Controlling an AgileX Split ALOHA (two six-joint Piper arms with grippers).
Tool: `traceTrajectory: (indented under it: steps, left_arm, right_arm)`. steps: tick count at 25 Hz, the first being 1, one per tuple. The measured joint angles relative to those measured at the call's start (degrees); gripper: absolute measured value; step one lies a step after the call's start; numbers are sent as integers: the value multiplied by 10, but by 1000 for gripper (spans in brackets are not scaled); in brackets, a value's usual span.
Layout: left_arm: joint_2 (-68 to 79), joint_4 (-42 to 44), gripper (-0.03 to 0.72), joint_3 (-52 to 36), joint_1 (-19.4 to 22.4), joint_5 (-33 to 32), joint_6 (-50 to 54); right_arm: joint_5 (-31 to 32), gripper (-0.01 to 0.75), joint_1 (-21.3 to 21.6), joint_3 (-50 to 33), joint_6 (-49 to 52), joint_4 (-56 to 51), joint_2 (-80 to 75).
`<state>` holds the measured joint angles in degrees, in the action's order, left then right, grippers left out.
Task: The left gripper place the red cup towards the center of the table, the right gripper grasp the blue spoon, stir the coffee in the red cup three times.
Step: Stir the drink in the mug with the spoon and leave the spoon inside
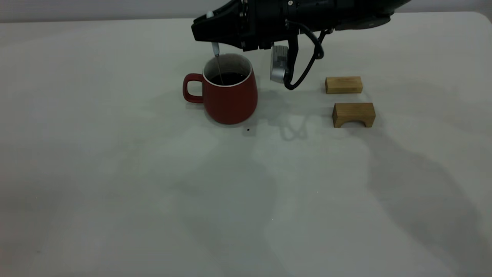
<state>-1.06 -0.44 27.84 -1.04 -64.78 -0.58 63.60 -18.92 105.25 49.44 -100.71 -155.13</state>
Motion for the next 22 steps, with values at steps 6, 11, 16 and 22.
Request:
traceTrajectory:
  steps: [6,11,16,22]
  left_arm:
    - [0,0,558,0,0,0,0]
    - [0,0,558,0,0,0,0]
    - [0,0,558,0,0,0,0]
    - [0,0,558,0,0,0,0]
  right_arm:
    - [3,128,0,17,1,2,-14]
    - [20,235,1,21,-64,2,-14]
    - [21,388,1,21,-218,35,-5]
    - [26,406,1,21,-335,131,36]
